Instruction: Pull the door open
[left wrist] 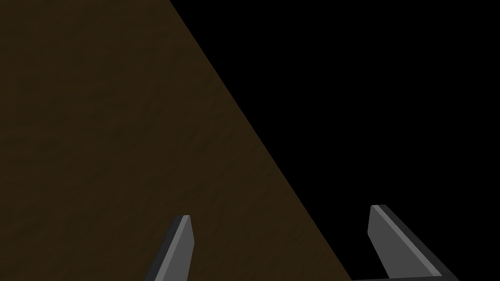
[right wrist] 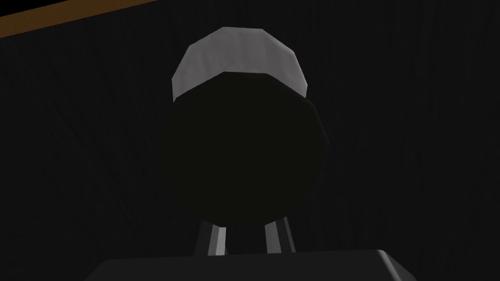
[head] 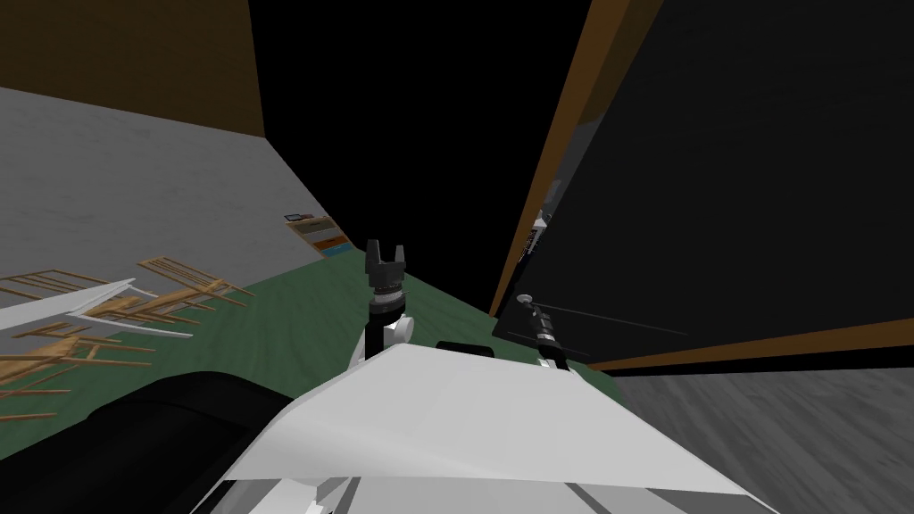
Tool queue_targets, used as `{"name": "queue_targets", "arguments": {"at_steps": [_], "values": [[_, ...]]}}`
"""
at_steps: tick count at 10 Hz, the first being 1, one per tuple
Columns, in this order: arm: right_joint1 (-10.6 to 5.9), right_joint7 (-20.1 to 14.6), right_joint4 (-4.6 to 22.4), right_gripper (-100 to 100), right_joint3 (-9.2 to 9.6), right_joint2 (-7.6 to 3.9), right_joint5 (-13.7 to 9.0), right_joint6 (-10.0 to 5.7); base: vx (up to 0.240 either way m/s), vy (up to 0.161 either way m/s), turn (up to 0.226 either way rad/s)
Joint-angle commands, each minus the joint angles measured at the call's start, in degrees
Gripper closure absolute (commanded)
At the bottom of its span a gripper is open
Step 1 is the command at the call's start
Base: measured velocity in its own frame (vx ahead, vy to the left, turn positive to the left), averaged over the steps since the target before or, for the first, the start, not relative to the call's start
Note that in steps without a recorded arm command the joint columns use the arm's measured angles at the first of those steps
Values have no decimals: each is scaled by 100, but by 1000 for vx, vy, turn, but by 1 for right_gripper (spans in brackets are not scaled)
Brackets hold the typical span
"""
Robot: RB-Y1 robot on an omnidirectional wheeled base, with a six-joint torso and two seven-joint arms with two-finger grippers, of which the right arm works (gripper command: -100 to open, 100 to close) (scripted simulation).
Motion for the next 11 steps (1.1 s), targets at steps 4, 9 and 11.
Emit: {"name": "queue_targets", "arguments": {"at_steps": [4,9,11], "values": [[-206,-745,100,100,252,89,-288,-100,-43,-17,70],[-143,-1210,156,-100,253,32,-508,24,-33,-11,17],[-156,-1540,121,-100,309,59,-618,57,-73,47,32]]}}
